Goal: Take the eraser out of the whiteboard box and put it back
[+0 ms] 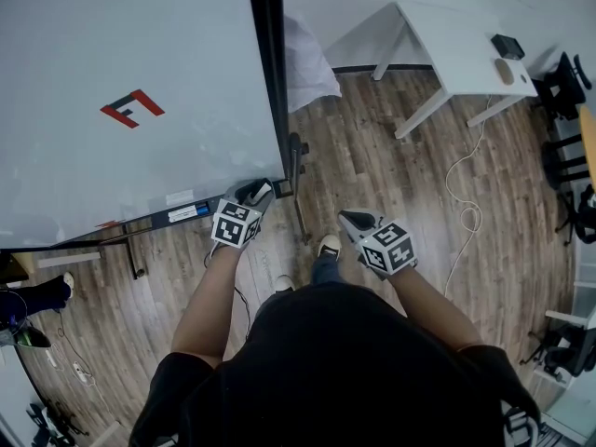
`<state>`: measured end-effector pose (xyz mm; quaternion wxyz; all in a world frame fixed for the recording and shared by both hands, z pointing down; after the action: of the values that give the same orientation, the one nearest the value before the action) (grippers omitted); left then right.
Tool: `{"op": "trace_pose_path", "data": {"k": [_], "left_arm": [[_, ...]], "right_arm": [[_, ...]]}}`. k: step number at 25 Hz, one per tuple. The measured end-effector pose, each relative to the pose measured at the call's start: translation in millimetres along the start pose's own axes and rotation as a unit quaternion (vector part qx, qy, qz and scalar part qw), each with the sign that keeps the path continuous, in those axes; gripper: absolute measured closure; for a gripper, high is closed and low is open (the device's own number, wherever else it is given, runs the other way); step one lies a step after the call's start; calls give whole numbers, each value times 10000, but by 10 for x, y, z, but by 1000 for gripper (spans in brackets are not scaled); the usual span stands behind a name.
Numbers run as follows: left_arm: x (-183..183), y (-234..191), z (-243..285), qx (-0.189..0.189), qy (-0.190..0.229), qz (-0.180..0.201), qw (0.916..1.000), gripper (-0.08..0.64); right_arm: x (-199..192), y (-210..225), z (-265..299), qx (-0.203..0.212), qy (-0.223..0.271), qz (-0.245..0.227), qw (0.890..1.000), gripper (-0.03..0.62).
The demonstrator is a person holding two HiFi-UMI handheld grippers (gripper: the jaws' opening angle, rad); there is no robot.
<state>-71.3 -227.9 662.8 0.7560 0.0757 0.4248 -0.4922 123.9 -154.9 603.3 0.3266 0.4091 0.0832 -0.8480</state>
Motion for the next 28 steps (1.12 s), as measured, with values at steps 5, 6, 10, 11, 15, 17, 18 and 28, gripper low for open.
{"op": "trace_pose_path", "data": {"k": [5, 6, 10, 11, 15, 17, 18, 28], "left_arm": [[43, 15, -87, -34, 137, 5, 9999, 380], [44, 18, -104, -35, 146, 8, 9999, 380], [36, 36, -181, -32, 178, 14, 9998, 379], [28, 42, -203, -28, 185, 19, 9998, 379], [-22, 50, -308, -4, 206, 21, 9998, 379], [-57, 48, -366, 9, 205, 31, 9998, 379], [-74, 51, -398, 10, 205, 34, 9998, 379], [-360, 182, -656, -59, 138, 83, 9999, 378]], "right_arm": [[2, -40, -37, -46, 27, 18, 10000, 598], [4, -49, -42, -53, 39, 20, 10000, 598], [28, -102, -52, -58, 88, 8, 9999, 598], [35, -119, -56, -59, 96, -1, 9999, 598], [65, -188, -59, -65, 131, -38, 9999, 598], [77, -229, -55, -66, 151, -51, 9999, 598], [81, -253, -54, -63, 159, -61, 9998, 598], [115, -449, -95, -95, 210, -156, 9996, 598]]}}
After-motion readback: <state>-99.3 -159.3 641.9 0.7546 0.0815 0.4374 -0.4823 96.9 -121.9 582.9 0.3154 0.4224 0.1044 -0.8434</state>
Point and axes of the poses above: the fingertips, and each gripper's own axes: z forward along the fingers, y to its right, x out of its top, the point moved 2 cm from there along -z, backward along the fingers, and after that the axes turned 11 degrees about -z, right-handed, at the moved point
